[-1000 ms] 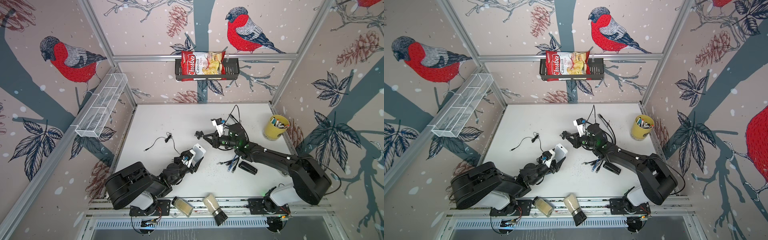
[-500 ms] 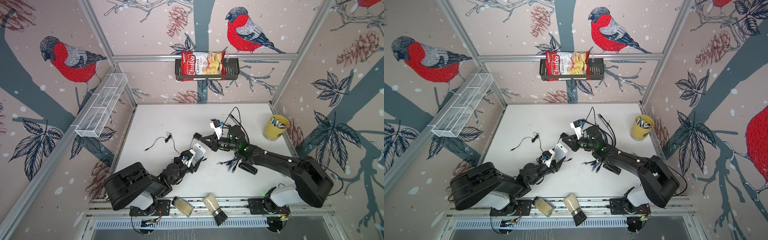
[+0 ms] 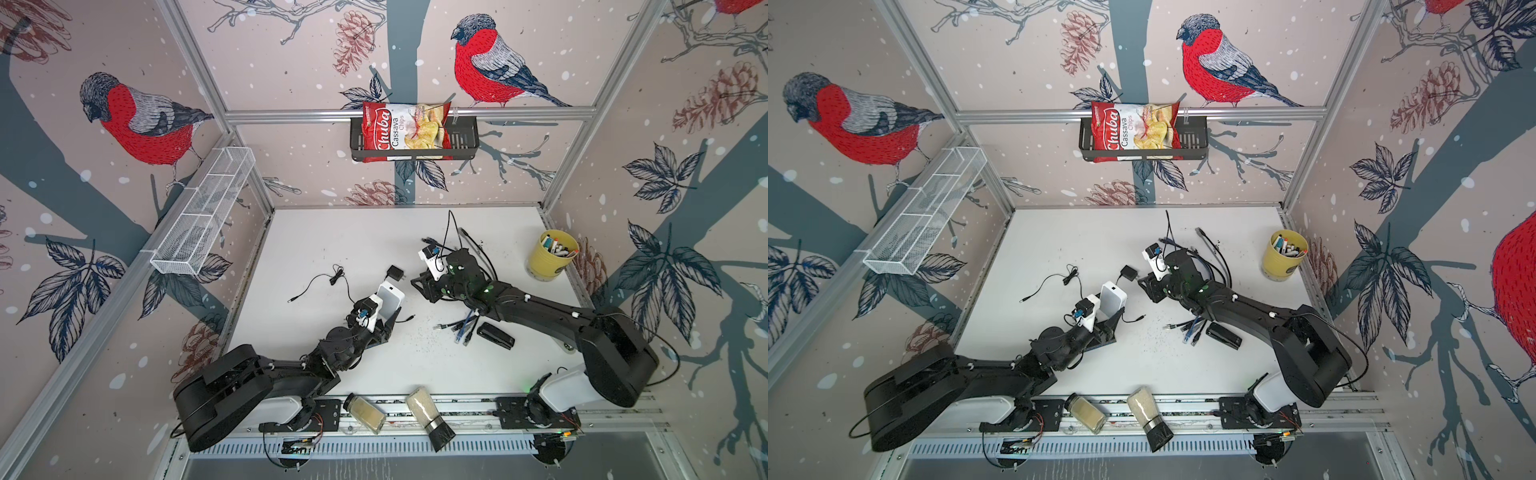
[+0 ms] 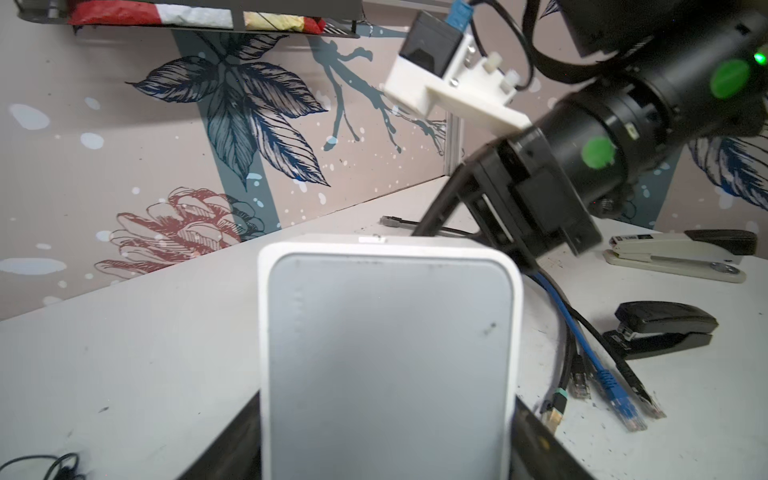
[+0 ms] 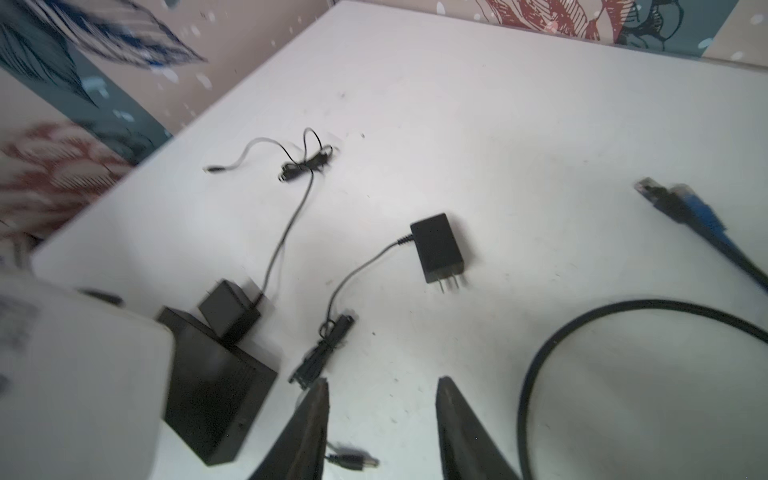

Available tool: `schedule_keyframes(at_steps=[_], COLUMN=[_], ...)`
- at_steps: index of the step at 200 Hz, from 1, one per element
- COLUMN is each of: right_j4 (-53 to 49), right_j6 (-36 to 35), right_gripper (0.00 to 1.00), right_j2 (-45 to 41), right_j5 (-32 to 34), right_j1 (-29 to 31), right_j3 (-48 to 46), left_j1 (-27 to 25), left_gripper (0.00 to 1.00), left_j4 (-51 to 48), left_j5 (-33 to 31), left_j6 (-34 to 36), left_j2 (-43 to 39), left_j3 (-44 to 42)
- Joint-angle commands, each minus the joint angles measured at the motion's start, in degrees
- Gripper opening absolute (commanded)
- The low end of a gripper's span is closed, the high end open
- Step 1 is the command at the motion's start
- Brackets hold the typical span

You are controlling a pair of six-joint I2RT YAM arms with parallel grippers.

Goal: Insert the plug into the switch port
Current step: 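Hold router upright with left gripper while right gripper moves to the barrel plug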

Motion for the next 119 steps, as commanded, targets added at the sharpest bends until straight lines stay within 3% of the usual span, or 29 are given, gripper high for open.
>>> schedule_keyframes(at_steps=[1,29,77,119], right_j4=[-2.3,-2.7,-7.1,-18.7], right_j6=[-15.4,-25.6,-47.2,-55.9], right_gripper=[0.43,0.43,0.43,0.40], right_j2=[-0.5,-1.3,-2.6,2.5], right_j5=[6.9,9.9,6.7,5.9], right_j1=[1.5,2.6,3.9,4.6], right_j3=[-1.7,-3.2,-5.1,1.5], left_j1=[0.0,0.1,0.2,0.5], left_gripper=[0.34,0.34,0.34,0.34], left_j4=[-6.7,-15.0,-25.3,-28.9], left_j5=[-4.4,-7.8,-9.8,-11.5], left_j6=[-3.6,-6.2,-6.8,-7.3], left_j2=[-3.9,-10.9,-20.3,-23.4], left_j3=[0.5,0.9,1.5,1.6])
